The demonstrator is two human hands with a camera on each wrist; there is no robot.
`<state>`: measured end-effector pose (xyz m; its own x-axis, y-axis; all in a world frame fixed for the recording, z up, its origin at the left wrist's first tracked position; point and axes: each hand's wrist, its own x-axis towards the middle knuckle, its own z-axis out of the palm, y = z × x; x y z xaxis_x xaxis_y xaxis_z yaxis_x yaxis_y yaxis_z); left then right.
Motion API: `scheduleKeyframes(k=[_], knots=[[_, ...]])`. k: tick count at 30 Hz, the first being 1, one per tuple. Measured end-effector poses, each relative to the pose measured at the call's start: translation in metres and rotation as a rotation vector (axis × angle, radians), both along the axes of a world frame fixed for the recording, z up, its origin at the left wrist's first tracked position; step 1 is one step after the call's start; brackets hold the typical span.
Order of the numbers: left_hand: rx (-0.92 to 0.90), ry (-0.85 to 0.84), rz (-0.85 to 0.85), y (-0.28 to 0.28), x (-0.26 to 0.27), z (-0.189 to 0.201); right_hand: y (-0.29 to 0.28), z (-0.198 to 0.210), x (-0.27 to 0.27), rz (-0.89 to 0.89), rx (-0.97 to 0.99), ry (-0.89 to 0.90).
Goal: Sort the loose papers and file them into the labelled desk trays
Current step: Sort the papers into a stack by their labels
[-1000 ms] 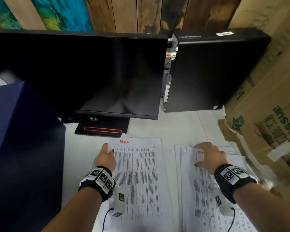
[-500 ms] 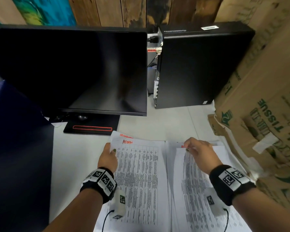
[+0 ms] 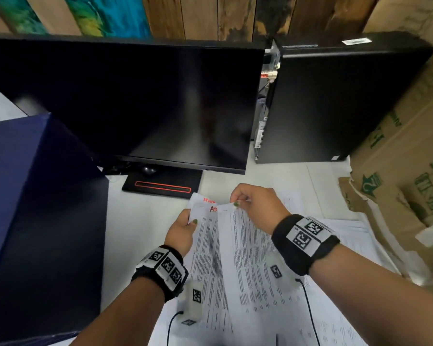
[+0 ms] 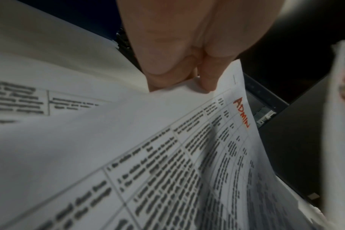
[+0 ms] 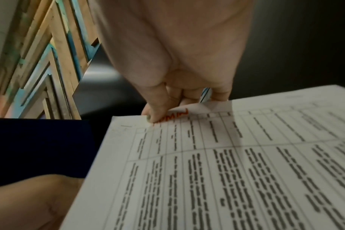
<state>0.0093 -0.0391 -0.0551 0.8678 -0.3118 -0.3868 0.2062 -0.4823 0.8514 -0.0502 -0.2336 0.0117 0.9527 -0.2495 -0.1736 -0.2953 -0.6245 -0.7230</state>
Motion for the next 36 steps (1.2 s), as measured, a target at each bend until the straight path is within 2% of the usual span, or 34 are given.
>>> scheduleKeyframes(k=[3,8,13,17,21,26,29,32,36], knots=[[-0.014,0.015,-0.009,0.001,0.001,0.001,0.011,-0.005,0.017,-0.057,0.035,-0.04],[-0.122,0.083,0.067,-0.001,0.0,0.011,0.034,-0.023,0.024,-0.069,0.098,0.006],[-0.081,0.056,-0.005,0.003,0.002,0.002,0.046,-0.037,0.03,-0.192,0.17,-0.018],[0.051,-0.01,-0.043,0.005,0.009,-0.004,0.04,-0.037,0.03,-0.11,0.109,0.034],[0.159,0.001,-0.027,-0.001,0.013,-0.013,-0.004,-0.043,0.007,-0.233,0.013,0.053],[0.288,-0.088,-0.031,-0.002,0.014,-0.018,-0.076,-0.055,-0.05,-0.328,-0.298,0.328],[0.327,-0.077,-0.028,-0.005,0.012,-0.018,-0.092,-0.053,-0.079,-0.215,-0.404,0.488],[0.324,-0.072,-0.004,-0.007,0.008,-0.018,-0.091,-0.058,-0.097,-0.134,-0.414,0.458],[0.311,-0.073,0.027,-0.006,0.007,-0.025,-0.086,-0.065,-0.104,-0.155,-0.417,0.381]])
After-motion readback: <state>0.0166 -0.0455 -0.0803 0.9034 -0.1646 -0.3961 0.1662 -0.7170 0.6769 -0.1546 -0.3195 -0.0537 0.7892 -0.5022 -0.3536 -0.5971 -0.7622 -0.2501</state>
